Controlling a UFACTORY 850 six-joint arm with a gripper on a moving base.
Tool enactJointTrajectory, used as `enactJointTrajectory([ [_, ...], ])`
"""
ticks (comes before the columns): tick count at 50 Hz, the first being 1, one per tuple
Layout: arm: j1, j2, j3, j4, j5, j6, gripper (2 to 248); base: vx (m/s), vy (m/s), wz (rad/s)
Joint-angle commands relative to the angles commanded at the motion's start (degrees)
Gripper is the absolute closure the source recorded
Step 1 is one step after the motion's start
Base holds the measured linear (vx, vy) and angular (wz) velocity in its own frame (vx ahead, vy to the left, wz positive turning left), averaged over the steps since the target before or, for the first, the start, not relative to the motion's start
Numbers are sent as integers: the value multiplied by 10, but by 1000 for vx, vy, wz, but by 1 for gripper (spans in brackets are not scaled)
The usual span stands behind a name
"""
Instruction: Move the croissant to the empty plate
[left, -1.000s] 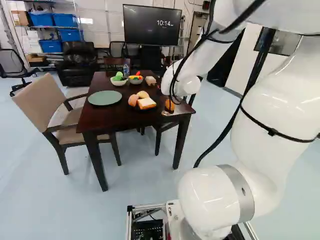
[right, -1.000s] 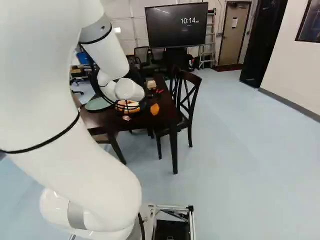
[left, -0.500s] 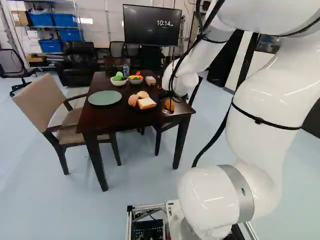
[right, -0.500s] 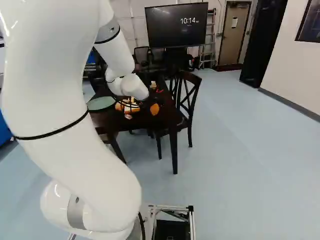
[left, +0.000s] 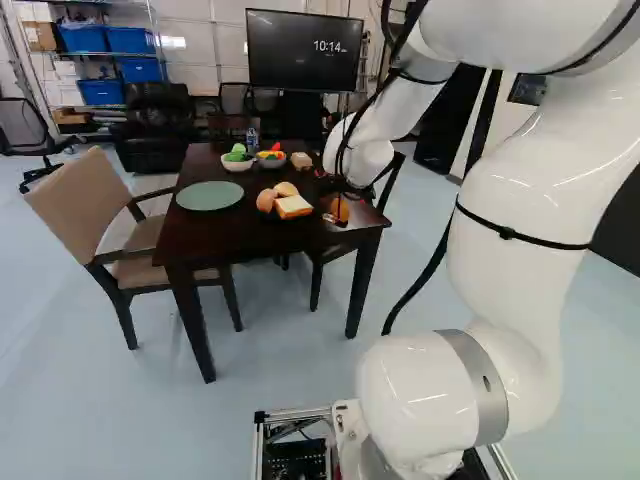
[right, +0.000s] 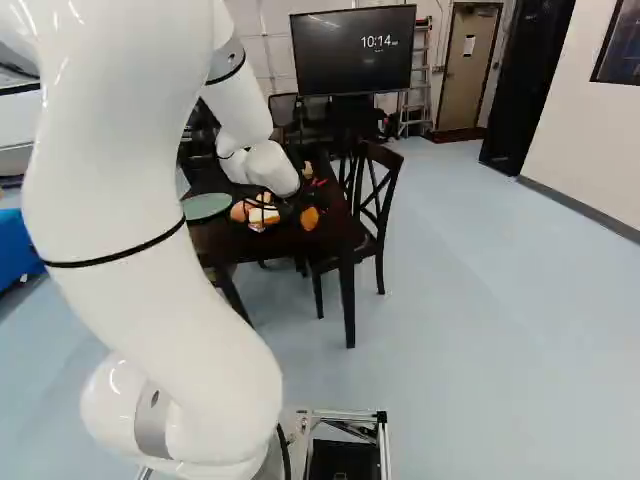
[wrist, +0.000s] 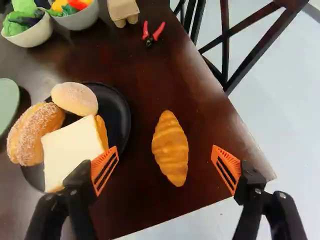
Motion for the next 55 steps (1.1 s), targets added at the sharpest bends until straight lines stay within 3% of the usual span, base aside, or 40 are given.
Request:
enactJointTrajectory([
  [9, 0, 4, -9, 0, -15, 0, 3, 0, 0, 0],
  [55, 4, -57, -79, 0, -122, 0, 3, 0, 0, 0],
])
